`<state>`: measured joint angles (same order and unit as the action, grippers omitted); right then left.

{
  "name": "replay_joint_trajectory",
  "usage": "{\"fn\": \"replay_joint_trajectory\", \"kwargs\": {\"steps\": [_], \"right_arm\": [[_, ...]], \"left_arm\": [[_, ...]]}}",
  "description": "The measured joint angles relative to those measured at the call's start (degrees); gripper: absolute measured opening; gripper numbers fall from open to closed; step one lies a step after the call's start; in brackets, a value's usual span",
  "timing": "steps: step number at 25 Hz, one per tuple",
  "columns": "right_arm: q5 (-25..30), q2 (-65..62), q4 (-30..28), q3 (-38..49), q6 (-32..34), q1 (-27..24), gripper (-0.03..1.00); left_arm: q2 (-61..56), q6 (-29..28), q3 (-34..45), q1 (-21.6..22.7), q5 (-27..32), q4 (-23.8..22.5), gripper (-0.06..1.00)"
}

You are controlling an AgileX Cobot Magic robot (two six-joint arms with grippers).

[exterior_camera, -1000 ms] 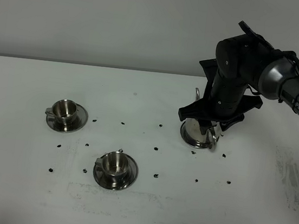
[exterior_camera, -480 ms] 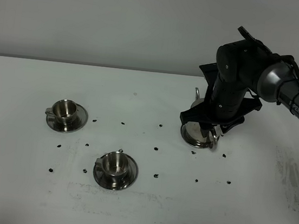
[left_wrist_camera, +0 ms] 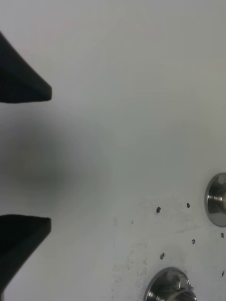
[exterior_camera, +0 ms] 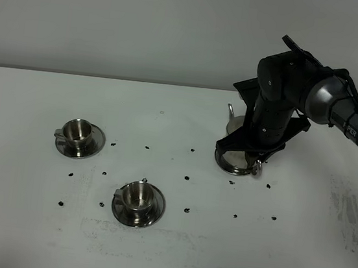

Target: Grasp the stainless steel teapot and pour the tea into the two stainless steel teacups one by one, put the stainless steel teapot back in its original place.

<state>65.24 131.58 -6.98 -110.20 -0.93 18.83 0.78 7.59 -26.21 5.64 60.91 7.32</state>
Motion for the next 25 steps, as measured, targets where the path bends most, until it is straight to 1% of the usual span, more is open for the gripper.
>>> {"fn": "replay_joint_trajectory", "kwargs": {"steps": [12, 25], "right_arm": [[-0.1, -0.14, 0.22, 0.0, -1.06, -0.04, 0.18], [0.47, -3.14, 0.07, 0.0, -1.76, -0.04, 0.18]], "left_arm": [[0.0, 0.0, 0.0, 0.0, 0.0, 0.0, 0.53], [0.0, 0.0, 0.0, 0.0, 0.0, 0.0, 0.53]]}}
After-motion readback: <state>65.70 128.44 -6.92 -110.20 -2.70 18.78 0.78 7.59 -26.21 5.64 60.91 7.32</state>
